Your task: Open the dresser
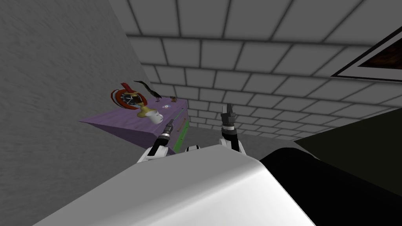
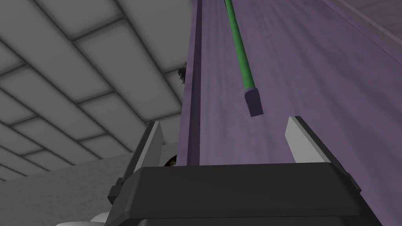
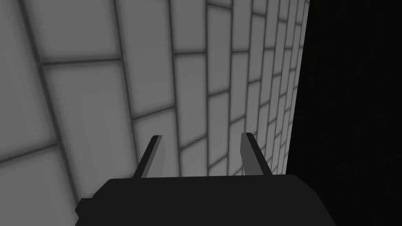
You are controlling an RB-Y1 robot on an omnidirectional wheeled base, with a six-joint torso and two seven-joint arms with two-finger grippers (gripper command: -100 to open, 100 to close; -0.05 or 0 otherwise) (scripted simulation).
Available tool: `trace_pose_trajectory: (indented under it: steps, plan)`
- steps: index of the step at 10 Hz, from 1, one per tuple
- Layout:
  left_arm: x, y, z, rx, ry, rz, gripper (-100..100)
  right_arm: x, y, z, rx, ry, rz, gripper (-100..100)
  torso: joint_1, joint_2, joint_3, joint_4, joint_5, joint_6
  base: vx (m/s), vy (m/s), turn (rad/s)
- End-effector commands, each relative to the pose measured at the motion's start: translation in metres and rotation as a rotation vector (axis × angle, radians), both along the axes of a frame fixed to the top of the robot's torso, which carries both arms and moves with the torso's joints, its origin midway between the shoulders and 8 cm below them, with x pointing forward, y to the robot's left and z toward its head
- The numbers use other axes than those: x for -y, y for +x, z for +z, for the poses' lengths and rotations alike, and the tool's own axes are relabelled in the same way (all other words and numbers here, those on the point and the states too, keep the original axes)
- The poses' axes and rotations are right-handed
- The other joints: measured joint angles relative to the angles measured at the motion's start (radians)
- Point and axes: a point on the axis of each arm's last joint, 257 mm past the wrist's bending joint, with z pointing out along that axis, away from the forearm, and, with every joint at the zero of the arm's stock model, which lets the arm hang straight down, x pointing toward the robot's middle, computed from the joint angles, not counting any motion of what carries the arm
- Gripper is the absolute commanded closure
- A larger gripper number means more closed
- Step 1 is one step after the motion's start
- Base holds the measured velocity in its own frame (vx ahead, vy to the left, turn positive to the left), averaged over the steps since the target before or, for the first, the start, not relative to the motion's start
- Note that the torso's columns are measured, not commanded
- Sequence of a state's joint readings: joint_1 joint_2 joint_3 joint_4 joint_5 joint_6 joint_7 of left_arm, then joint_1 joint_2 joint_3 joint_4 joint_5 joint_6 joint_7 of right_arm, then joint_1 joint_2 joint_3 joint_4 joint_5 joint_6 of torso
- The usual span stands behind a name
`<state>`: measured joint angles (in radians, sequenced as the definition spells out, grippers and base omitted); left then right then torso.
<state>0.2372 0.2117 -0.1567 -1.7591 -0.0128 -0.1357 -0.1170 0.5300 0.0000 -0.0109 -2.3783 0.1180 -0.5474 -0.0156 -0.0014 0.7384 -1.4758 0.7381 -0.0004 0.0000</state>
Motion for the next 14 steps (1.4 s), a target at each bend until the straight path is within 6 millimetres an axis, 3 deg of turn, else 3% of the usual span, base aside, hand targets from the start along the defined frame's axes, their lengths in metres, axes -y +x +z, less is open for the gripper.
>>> trace_pose_trajectory:
  steps: [1, 3, 5, 6, 12, 13, 14]
  plan:
    - [0.004, 0.006, -0.024, -0.063, 0.038, -0.016, -100, 0.000, 0.000, 0.000, 0.000, 0.000, 0.000, 0, 0.001, -0.001, -0.001, 0.000, 0.000, 0.000, 0.096, 0.086, -0.090]
    - [0.005, 0.009, -0.040, -0.102, 0.066, -0.026, -100, 0.000, 0.000, 0.000, 0.000, 0.000, 0.000, 0, 0.002, 0.001, 0.000, 0.000, 0.001, 0.000, 0.062, 0.063, -0.084]
    - [0.005, 0.010, -0.035, -0.093, 0.059, -0.024, -100, 0.000, 0.000, 0.000, 0.000, 0.000, 0.000, 0, -0.002, 0.004, 0.002, 0.001, -0.001, 0.000, 0.000, 0.000, 0.000]
    - [0.005, 0.010, -0.035, -0.092, 0.059, -0.024, 100, 0.000, 0.000, 0.000, 0.000, 0.000, 0.000, 0, -0.001, 0.002, 0.001, 0.001, 0.000, 0.000, 0.000, 0.000, 0.000]
    - [0.012, 0.008, -0.032, -0.095, 0.056, -0.027, 100, 0.000, 0.000, 0.000, 0.000, 0.001, 0.000, 0, 0.000, 0.002, 0.001, 0.000, 0.000, 0.000, -0.041, -0.143, 0.007]
    - [0.012, 0.008, -0.029, -0.092, 0.058, -0.031, -100, 0.000, 0.000, 0.000, 0.000, 0.000, 0.000, 0, 0.007, -0.001, 0.000, 0.000, 0.002, 0.000, 0.026, 0.055, -0.023]
    - [0.012, 0.008, -0.028, -0.091, 0.058, -0.032, -100, 0.000, 0.000, 0.000, 0.000, 0.000, 0.000, 0, 0.013, -0.004, -0.002, -0.001, 0.004, 0.000, 0.044, 0.124, -0.020]
